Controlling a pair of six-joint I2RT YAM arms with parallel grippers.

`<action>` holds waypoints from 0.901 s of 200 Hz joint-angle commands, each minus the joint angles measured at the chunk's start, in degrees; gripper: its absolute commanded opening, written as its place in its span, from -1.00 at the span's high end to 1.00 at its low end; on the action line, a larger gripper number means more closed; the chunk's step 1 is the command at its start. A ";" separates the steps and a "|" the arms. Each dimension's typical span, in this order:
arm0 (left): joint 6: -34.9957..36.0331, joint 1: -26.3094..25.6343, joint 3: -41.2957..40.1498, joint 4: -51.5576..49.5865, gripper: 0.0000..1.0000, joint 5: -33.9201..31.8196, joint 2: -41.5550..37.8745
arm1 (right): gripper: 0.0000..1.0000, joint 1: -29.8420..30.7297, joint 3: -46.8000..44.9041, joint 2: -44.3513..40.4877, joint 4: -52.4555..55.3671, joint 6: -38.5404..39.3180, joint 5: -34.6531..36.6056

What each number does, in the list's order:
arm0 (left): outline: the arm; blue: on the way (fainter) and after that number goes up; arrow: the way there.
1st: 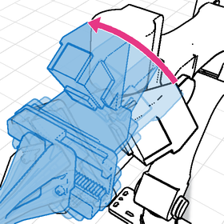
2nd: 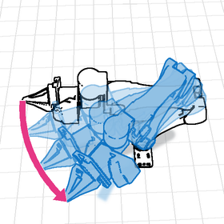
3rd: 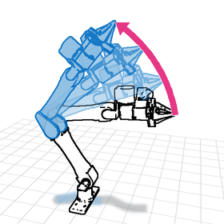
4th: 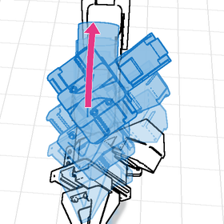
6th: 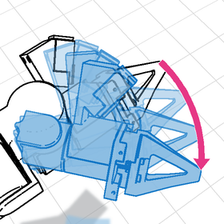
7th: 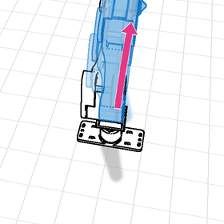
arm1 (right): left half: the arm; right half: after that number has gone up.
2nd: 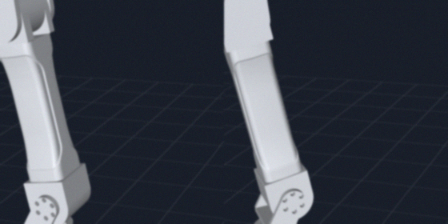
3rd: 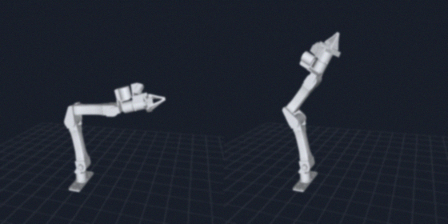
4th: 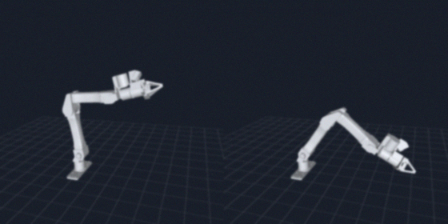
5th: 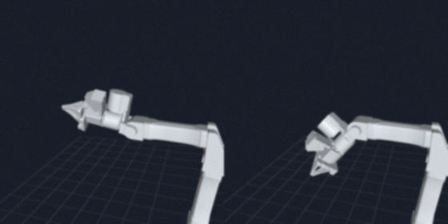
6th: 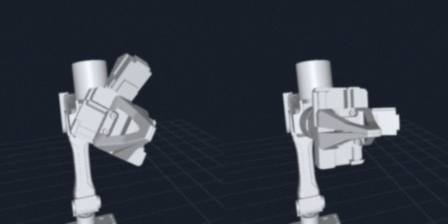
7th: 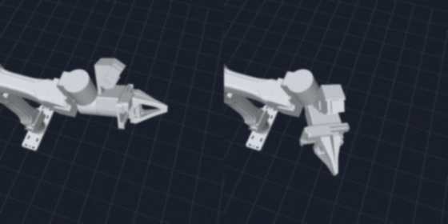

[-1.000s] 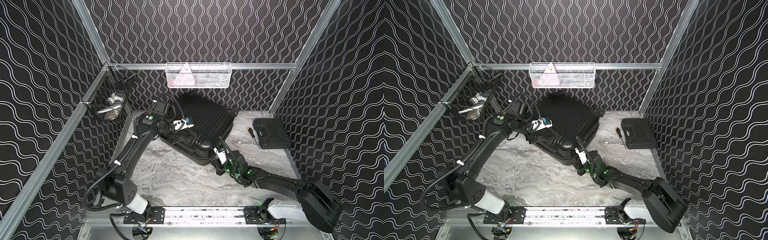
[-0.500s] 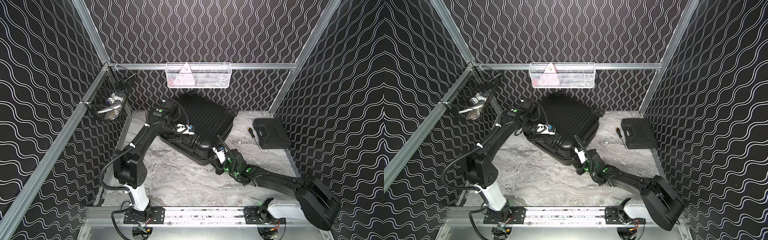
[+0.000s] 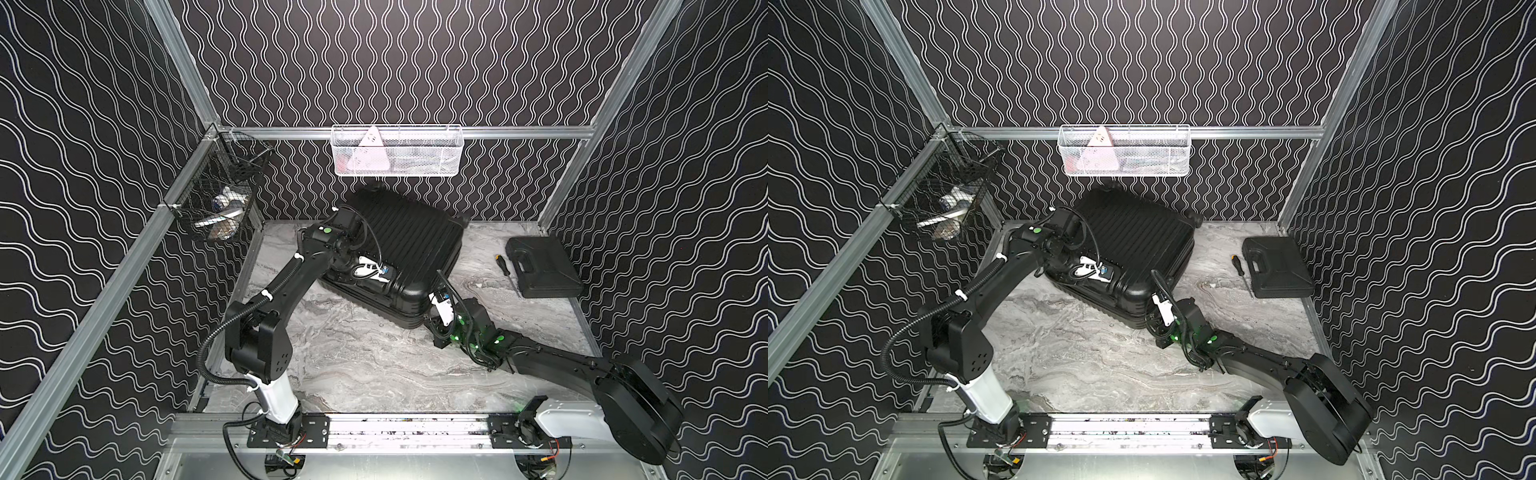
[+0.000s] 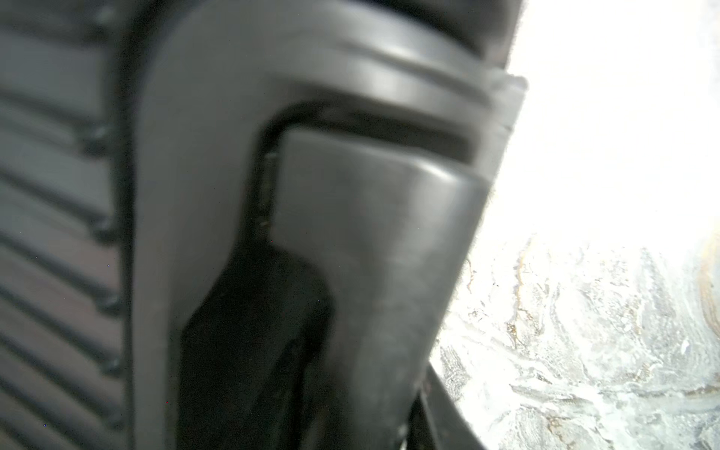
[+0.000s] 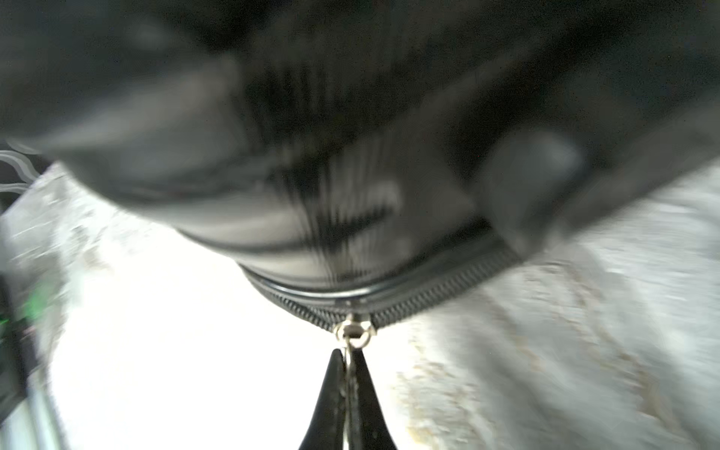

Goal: Close the suitcase zippers
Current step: Zip the zipper on the suitcase.

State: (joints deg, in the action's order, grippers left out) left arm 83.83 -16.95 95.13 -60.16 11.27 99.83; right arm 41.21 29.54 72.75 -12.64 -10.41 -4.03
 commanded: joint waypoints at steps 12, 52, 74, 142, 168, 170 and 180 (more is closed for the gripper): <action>-11.94 -0.29 -0.47 -2.46 0.45 -1.70 -2.87 | 1.00 0.36 -0.71 -1.93 4.24 2.15 -1.79; -21.26 -3.01 -1.78 -5.32 0.52 -2.25 -6.83 | 1.00 0.42 -0.95 -2.60 5.59 3.51 -1.50; -24.92 -4.83 -4.65 -4.11 0.52 -4.87 -8.62 | 1.00 0.37 -1.30 -3.04 5.65 3.93 -2.60; -33.53 -7.79 -4.52 0.60 0.57 -10.74 -8.66 | 1.00 0.78 -3.52 -6.74 4.33 5.06 -9.60; -36.82 -8.99 -2.68 0.62 0.59 -11.46 -7.66 | 1.00 1.14 -3.02 -5.51 4.04 5.25 -10.86; -37.03 -9.16 -2.67 0.58 0.59 -11.58 -7.51 | 1.00 1.15 -2.94 -5.34 3.95 5.21 -10.90; -37.85 -10.35 -2.66 0.12 0.58 -12.13 -7.13 | 1.00 1.31 -2.57 -4.55 3.60 5.08 -11.61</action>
State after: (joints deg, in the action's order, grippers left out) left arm 57.80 -26.09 91.18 -68.01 4.56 92.18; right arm 41.95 26.37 67.00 -9.93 -6.39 -9.69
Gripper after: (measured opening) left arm 0.327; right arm 0.049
